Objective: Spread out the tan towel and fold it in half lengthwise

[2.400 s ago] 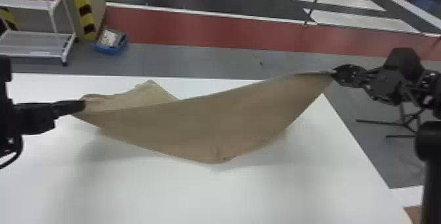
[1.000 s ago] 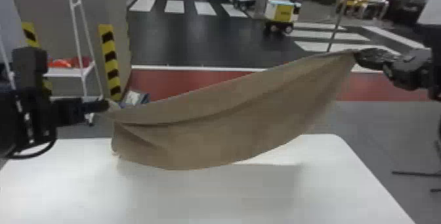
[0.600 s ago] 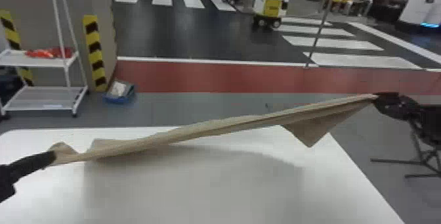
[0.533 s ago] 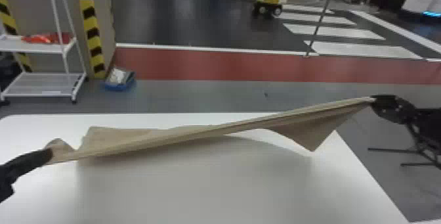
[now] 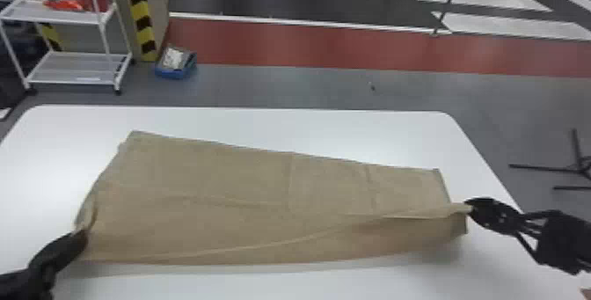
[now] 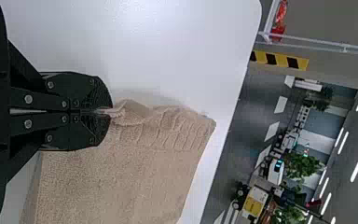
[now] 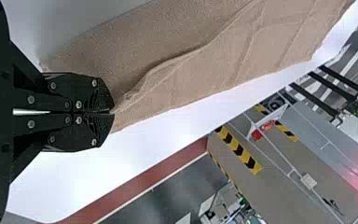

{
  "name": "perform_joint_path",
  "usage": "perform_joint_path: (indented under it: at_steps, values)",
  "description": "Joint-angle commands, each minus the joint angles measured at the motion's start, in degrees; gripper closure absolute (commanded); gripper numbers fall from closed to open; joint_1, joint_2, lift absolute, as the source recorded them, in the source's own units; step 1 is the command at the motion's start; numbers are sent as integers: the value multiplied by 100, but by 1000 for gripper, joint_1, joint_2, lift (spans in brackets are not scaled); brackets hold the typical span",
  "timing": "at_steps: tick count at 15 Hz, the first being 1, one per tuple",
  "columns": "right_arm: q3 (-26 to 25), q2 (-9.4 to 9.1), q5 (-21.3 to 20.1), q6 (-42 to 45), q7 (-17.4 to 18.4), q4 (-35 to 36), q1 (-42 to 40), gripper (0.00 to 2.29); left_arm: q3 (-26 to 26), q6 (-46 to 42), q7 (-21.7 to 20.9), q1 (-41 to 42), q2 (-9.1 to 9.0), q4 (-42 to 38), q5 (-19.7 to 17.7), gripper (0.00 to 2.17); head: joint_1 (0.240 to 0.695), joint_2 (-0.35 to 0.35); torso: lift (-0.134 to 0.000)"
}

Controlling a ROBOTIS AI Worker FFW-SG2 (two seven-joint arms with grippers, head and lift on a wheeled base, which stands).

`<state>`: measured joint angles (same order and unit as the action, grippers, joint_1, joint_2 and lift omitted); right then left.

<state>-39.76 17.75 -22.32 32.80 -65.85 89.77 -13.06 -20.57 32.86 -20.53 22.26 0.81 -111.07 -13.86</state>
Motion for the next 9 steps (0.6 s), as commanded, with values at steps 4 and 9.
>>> perform_joint_path:
  at_steps: [4,9]
  values:
    - [-190,10,17,64,-297,137,-258,70,-166,-214,-91,445,-10,-362,-46,-1,695,-146,-118]
    - [-462,53,-27,134,-605,260,-408,36,-456,-214,-258,612,-10,-582,-371,26,695,-157,-118]
